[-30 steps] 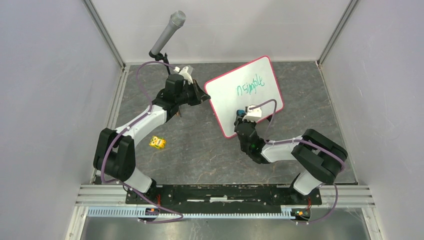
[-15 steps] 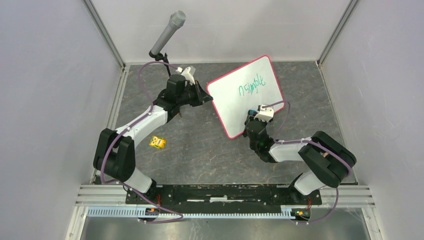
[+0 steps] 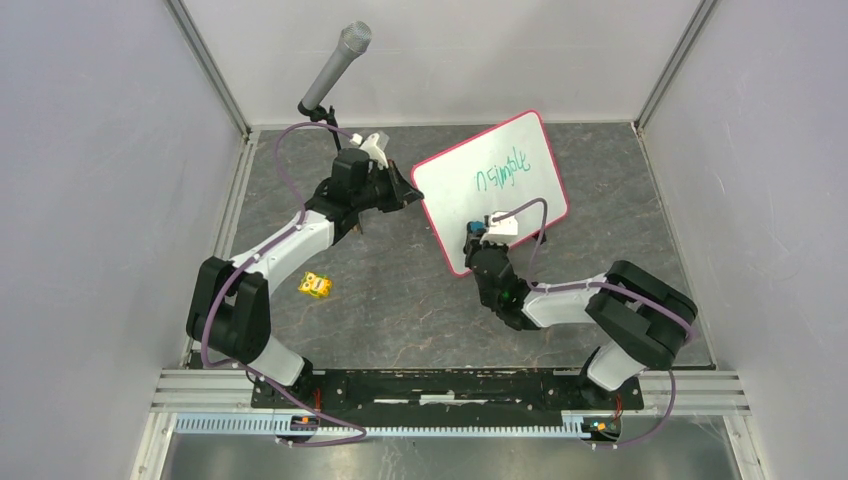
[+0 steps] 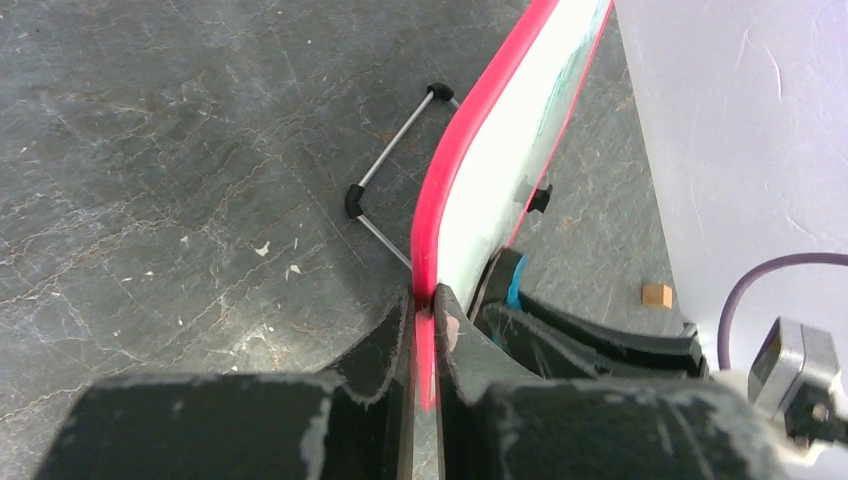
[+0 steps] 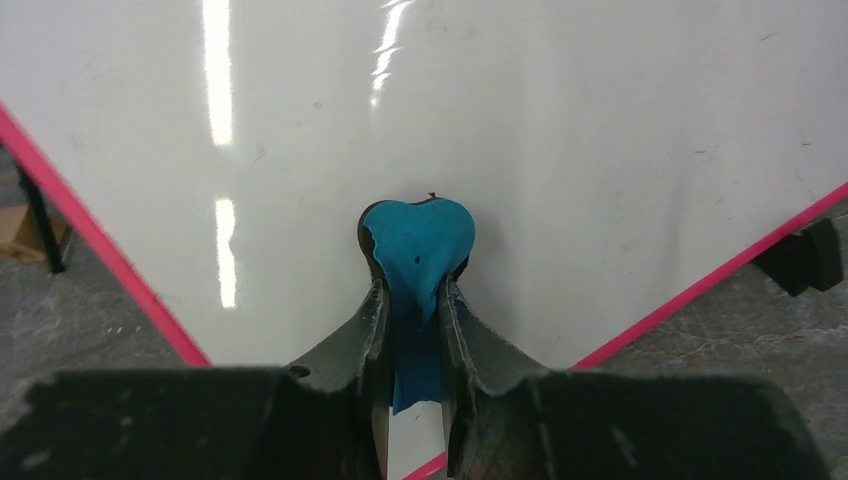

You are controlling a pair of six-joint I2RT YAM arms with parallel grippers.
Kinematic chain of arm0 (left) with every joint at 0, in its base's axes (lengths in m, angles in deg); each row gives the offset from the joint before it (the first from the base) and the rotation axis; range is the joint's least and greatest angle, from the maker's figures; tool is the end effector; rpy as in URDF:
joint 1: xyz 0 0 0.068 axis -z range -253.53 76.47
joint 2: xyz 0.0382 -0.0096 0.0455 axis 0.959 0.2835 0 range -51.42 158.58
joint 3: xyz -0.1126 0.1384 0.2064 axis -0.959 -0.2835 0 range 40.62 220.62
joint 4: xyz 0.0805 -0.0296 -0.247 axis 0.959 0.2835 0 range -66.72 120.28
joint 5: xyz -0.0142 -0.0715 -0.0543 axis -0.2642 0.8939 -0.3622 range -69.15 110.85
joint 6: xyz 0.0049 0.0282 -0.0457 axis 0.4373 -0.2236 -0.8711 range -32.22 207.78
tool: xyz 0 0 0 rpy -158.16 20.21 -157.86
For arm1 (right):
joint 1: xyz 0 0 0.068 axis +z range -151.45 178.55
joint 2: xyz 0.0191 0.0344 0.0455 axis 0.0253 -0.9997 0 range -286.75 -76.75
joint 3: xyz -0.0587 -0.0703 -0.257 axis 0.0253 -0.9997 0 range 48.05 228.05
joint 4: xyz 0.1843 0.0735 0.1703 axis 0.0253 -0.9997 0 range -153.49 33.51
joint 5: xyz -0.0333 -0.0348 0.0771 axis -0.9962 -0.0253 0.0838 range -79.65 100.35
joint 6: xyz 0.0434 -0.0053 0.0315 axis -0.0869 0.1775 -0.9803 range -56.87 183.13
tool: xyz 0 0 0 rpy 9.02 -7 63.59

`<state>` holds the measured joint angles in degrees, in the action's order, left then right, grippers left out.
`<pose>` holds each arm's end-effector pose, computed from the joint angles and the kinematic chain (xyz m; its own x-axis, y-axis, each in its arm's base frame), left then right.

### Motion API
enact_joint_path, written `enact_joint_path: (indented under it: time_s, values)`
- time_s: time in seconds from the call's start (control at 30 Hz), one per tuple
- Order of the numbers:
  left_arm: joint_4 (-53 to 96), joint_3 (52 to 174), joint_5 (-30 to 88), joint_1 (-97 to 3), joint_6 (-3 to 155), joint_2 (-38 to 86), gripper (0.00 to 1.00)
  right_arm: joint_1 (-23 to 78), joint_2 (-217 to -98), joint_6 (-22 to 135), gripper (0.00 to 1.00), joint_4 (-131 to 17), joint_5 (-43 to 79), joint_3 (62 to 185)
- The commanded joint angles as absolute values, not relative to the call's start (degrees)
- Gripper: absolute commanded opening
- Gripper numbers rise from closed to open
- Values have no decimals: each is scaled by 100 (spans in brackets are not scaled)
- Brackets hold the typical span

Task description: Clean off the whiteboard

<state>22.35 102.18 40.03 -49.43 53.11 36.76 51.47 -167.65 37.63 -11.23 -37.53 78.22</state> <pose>0.3189 -0.1554 0.2746 -0.6988 -0.2760 -0.6600 0.3143 0.7103 -0.6298 0.1962 0.2158 0.1670 -0.1899 0.2276 -0.9551 -0.0247 0.9714 0.2363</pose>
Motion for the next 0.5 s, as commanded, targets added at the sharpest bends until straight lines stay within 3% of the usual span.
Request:
enact_joint_path:
  time_s: [0.0, 0.2, 0.47]
  values:
    - [1968, 10364, 4282, -4865, 5367, 3389, 5, 4489, -16617, 3248, 20, -1319, -3773, 7691]
    - [1968, 10349, 4279, -4864, 5362, 3365, 5, 4219, -16572, 2780, 20, -1585, -3388, 7543]
    - [1968, 10347, 4256, -4866, 5370, 3372, 5, 5241, -16956, 3433, 20, -1141, -3278, 8175]
